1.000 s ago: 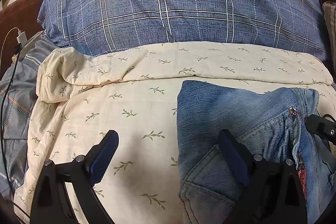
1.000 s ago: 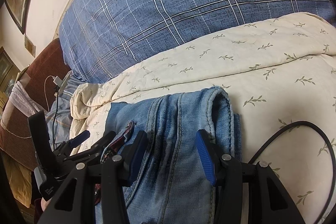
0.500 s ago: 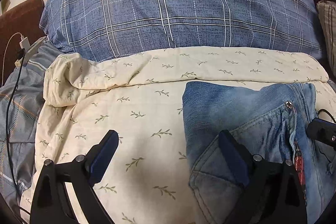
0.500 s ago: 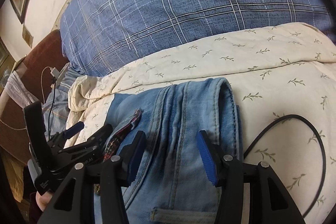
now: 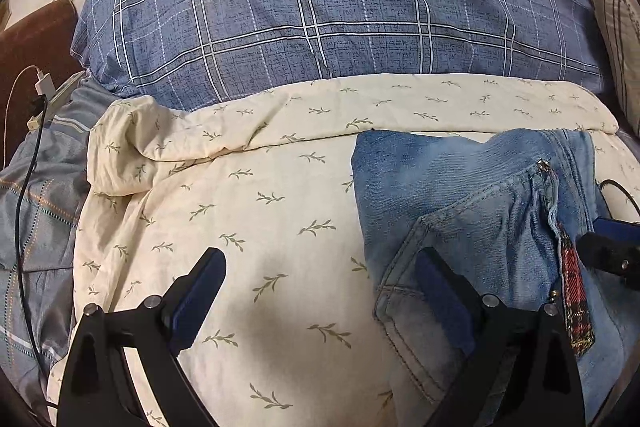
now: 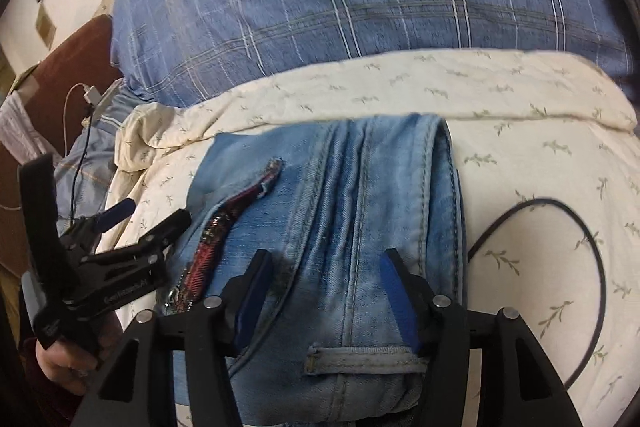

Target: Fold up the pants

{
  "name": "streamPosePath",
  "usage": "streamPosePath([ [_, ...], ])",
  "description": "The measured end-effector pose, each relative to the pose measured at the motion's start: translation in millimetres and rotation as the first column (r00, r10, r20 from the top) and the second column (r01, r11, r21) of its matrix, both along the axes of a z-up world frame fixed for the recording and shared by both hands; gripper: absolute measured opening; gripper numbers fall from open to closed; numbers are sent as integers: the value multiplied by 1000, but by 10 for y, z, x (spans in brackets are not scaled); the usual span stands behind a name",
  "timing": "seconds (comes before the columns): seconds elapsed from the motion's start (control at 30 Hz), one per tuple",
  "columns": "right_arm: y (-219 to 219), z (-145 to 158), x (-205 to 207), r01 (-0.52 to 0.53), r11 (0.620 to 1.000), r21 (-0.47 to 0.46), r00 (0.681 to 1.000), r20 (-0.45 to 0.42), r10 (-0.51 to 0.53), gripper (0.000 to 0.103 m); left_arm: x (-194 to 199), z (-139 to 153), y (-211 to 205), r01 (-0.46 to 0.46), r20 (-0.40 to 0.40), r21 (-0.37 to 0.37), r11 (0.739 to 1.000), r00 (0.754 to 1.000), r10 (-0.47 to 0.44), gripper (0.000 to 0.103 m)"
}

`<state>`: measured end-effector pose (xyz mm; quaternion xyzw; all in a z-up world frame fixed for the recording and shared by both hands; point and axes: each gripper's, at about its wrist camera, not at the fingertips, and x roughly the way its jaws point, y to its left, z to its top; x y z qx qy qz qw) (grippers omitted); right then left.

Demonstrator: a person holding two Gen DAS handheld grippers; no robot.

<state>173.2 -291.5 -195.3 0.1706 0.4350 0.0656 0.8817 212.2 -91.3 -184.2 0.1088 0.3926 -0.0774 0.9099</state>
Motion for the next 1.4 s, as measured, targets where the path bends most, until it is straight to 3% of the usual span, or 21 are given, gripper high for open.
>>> streamPosePath([
  [0.4,-22,88,-43,12,1000,16,1000,11,-12,61,-42,101,62,-6,22,-25,1000,1000,6,96],
  [0.73,-7,233,-131,19,1000,6,997,75,-19,61,-98,180,110,-5,52,-45,999,999,8,96],
  [1.4,-130,280,-209,43,999,-11,995,93,-42,61,-185,236,71,22,68,-34,999,998,-20,96],
])
